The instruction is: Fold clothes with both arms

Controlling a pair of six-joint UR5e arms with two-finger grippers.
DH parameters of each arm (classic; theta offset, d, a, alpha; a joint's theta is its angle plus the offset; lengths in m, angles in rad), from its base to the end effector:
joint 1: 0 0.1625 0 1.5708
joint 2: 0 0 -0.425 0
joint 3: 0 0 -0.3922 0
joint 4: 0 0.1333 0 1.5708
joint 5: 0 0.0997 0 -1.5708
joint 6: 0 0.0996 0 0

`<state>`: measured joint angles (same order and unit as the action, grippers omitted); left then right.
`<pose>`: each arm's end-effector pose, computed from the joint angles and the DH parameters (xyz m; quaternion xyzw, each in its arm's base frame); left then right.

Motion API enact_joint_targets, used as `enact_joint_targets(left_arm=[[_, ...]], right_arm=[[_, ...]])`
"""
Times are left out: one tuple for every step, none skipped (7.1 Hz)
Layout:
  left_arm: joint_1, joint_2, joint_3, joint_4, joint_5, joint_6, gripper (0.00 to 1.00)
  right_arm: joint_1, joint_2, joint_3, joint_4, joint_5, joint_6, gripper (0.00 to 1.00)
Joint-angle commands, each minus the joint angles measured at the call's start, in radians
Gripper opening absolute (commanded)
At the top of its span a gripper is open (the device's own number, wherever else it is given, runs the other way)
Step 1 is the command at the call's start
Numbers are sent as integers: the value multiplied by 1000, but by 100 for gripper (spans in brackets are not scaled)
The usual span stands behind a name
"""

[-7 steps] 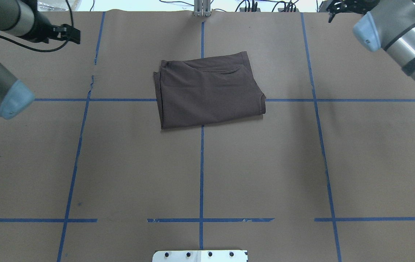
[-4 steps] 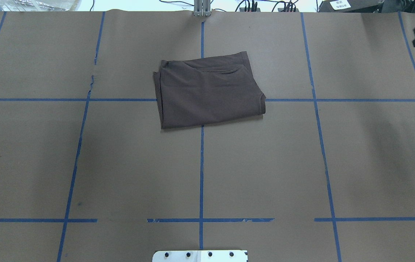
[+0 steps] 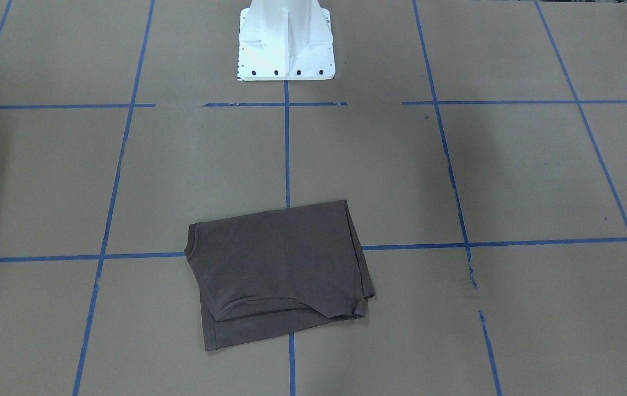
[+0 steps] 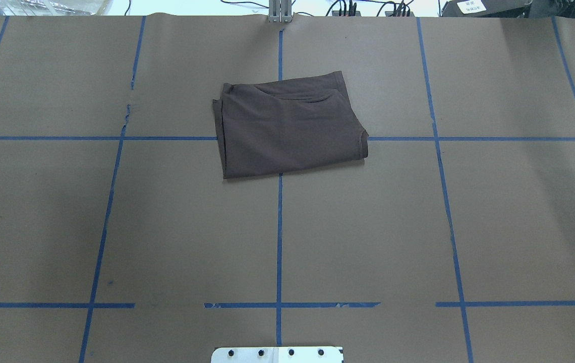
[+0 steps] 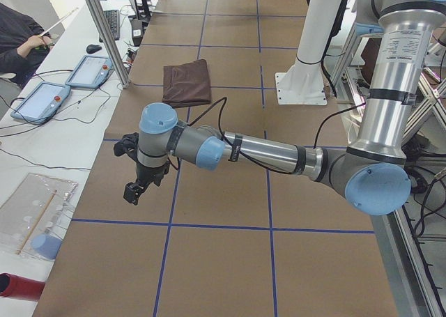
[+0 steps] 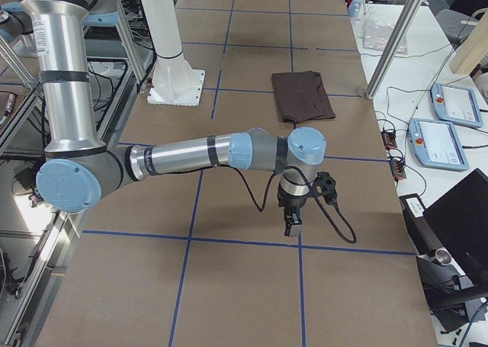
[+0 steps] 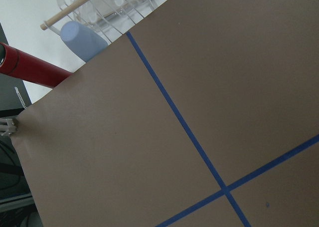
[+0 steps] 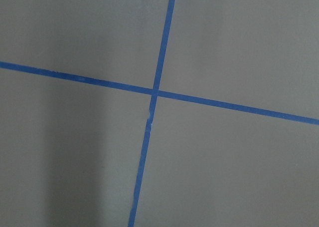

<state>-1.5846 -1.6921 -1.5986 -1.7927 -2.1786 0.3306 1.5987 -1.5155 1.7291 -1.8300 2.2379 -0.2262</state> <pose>-0.0842 -0.5607 0.5662 0.2238 0.2596 0.2024 0.9174 0.0857 -0.5006 0.5864 0.0201 -0.3274 -0.0861 0.9407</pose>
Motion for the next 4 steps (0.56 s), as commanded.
enact_joint_targets(left_arm=[[-3,93,14,-27,-7,-7,100],[-3,109,14,19,-21,-65,100],[0,107,-4,91,-33,-118,100],[8,104,-18,129,-96,-192,100]], right_arm=[[6,-60,58,50,32,-7,100],[6,-86,50,54,67,-4,100],[6,-103,40,54,136,1,100],[6,-127,35,55,167,1,100]])
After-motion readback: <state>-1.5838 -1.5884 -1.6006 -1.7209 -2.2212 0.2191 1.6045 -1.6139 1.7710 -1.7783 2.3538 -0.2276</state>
